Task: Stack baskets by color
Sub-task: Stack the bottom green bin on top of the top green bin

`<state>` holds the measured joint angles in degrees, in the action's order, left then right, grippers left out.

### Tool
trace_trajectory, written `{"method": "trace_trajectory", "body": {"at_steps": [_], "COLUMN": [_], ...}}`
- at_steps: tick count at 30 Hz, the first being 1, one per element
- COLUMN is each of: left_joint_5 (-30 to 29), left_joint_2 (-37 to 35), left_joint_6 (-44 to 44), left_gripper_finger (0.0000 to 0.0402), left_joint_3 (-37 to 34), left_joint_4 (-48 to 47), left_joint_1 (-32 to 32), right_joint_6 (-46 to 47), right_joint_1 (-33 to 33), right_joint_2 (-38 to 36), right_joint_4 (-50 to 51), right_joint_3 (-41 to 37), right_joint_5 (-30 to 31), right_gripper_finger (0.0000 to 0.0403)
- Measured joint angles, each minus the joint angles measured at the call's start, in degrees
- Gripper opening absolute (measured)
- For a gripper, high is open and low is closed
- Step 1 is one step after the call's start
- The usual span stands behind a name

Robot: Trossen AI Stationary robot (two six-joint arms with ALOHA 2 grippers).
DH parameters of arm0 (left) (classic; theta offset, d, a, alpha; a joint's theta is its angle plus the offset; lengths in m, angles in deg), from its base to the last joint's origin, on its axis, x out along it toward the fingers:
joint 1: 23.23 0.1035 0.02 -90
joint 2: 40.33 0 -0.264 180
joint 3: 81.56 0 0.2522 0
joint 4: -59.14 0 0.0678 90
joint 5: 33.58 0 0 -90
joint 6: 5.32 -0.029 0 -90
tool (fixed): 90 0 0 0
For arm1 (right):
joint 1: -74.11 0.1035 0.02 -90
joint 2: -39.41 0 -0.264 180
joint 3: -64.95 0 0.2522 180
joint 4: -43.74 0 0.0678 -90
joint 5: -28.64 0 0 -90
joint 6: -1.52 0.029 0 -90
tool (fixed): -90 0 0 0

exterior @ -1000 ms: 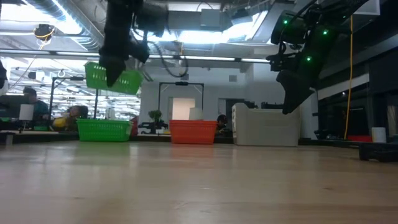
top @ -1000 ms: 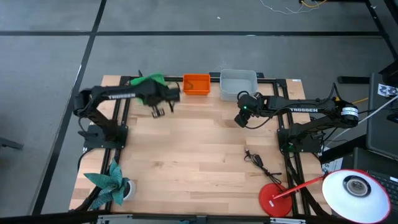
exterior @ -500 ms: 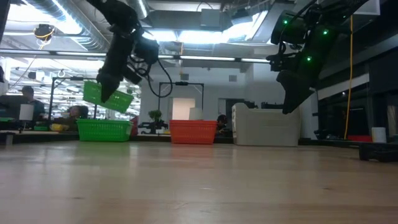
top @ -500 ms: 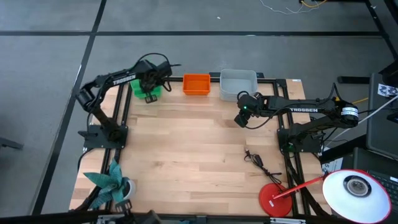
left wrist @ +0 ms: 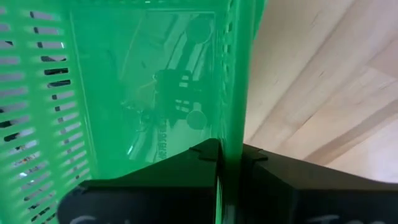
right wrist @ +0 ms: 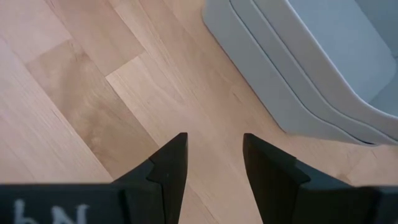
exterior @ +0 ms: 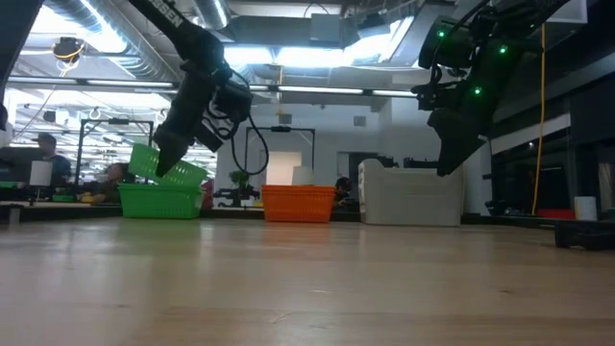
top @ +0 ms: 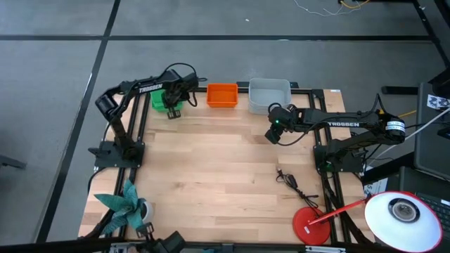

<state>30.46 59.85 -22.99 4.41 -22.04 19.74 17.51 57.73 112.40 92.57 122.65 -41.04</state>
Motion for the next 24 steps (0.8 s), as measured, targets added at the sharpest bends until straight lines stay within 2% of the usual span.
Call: {"method": "trace_trajectory", "body": {"at_steps": [6,17,24], "left_joint_5": [-0.36,-0.39,-0.24], "left_joint_2": [0.04,0.04,-0.62], "left_joint_6": [0.04,-0.44,1.95], "left_gripper_finger": [0.0007,0.0086,0.0094], "left_joint_3": [-0.01,-0.01,-0.01], "left_joint_4": [0.73,3.77,3.14], "left_joint_1": [1.21,0.45,-0.58], "right_joint_6": [-0.02,-0.02,0.0], "right_joint_1": [0.0,0.0,0.0], "right_joint_2": [0.0,0.0,0.0], "right_joint_4": [0.0,0.02,0.02], "right_joint_3": [0.0,0.0,0.0], "right_joint_5": [0.0,-0.02,-0.02], "right_gripper_finger": [0.0157,0.0157,0.0157]}}
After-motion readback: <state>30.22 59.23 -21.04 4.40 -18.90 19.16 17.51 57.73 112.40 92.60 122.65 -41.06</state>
